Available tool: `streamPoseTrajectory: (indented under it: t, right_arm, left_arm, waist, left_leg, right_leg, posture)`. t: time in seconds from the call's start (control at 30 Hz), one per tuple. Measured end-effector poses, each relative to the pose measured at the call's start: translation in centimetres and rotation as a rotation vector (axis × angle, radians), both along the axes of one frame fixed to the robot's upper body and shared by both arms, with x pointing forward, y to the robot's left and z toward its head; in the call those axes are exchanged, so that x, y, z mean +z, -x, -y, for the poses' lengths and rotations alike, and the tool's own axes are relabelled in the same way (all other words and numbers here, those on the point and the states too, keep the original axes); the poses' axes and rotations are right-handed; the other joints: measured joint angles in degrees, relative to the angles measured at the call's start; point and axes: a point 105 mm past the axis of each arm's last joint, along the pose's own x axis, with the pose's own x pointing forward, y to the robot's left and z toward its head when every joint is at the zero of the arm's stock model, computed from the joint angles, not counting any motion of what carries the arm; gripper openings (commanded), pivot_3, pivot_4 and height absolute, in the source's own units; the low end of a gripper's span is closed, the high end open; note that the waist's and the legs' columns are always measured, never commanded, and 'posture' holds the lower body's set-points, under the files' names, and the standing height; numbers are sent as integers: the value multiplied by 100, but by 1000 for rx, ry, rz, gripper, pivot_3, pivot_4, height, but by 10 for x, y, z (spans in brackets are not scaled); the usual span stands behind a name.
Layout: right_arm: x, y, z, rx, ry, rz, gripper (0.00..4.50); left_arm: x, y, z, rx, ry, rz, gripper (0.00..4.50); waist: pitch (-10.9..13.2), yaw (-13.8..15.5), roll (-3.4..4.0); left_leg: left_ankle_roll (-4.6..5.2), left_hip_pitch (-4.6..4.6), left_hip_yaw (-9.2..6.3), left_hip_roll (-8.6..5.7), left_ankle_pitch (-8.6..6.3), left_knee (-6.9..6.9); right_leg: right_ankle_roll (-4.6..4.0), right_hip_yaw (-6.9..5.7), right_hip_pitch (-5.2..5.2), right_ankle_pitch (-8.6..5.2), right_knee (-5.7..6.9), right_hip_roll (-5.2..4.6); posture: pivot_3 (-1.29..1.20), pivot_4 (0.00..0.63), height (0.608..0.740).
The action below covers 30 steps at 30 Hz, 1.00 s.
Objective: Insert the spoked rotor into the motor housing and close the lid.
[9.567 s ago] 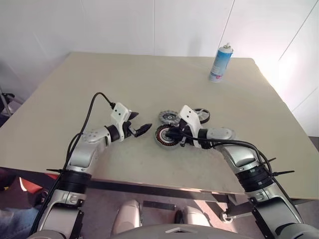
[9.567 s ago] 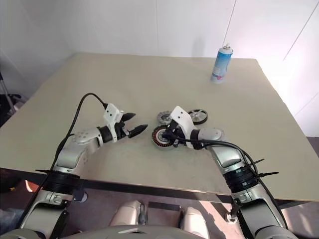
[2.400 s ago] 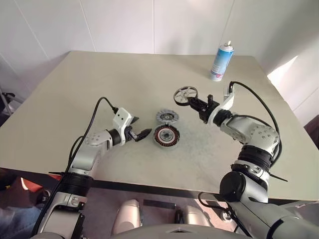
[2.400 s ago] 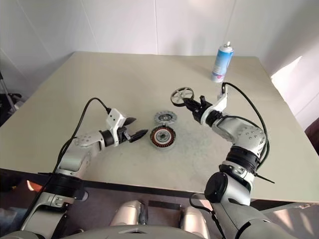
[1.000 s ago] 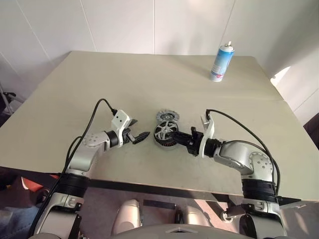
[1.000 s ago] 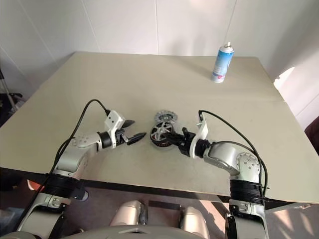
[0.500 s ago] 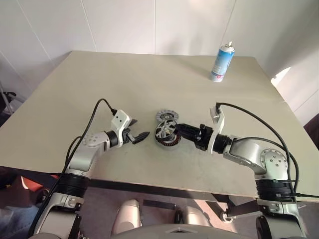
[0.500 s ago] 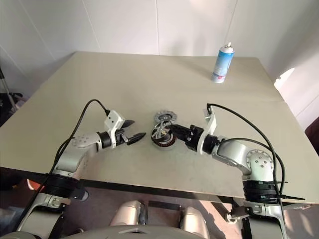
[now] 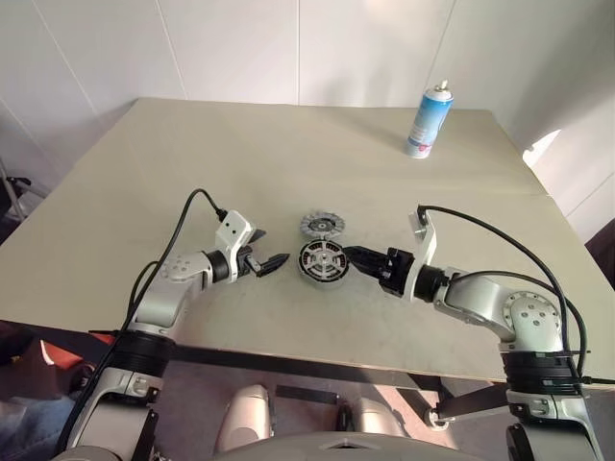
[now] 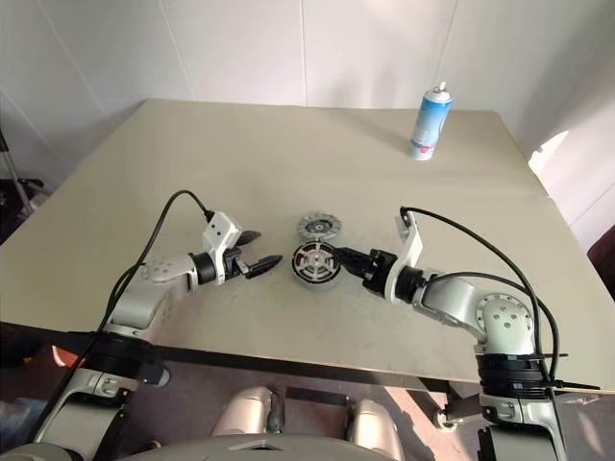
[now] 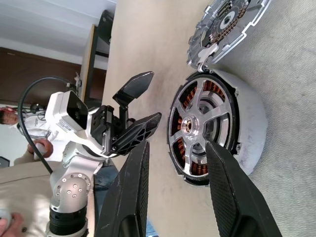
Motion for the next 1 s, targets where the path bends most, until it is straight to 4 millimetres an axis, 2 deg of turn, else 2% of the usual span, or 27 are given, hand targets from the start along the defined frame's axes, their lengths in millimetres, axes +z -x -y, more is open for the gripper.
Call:
streamPoseTrajectory:
  t: [0.23, 0.4, 0.5, 0.6, 0.7, 1.0]
  right_arm:
    - [9, -17, 10, 20, 255, 217, 1970]
    - [24, -40, -4, 55, 417, 441, 1970]
    - [23, -47, -16, 109, 536, 558, 1970]
    - [13, -44, -27, 199, 622, 631, 1970]
    - [14, -37, -36, 280, 659, 710, 1970]
    - [17, -33, -37, 333, 669, 756, 1970]
  left_arm:
    - [0, 0, 1, -3, 1, 0, 4500]
    - [1, -1, 2, -6, 4, 2, 4500]
    - [2, -1, 3, -7, 5, 5, 4500]
    - [2, -1, 2, -4, 4, 5, 4500]
    - [2, -2, 2, 0, 3, 6, 4500]
    - [1, -2, 1, 8, 2, 7, 4500]
  waist:
    - [0, -5, -1]
    - [-1, -6, -2]
    - [-1, -5, -2]
    - [-1, 0, -2]
    - [-1, -1, -2]
    - [-1, -8, -3]
  left_leg:
    - [-1, 0, 0, 1, 1, 3]
    - [0, -2, -1, 1, 0, 4]
    - [5, -5, -1, 1, -3, 5]
    - [16, -11, -1, 1, -9, 7]
    - [26, -12, -1, 1, -15, 14]
    - [37, 1, -1, 3, -21, 19]
  right_leg:
    - [2, -1, 0, -1, 2, 0]
    - [-28, -1, -1, 16, 3, 0]
    - [-32, -2, -1, 18, 2, 0]
    - [-33, -2, -3, 18, 1, 0]
    - [-33, -2, -1, 18, 1, 0]
    - [-37, -1, 7, 20, 7, 0]
  posture:
    - [0, 0, 740]
    - [0, 0, 740]
    - [0, 0, 740]
    - [0, 0, 740]
    - [0, 0, 740]
    - [0, 0, 740]
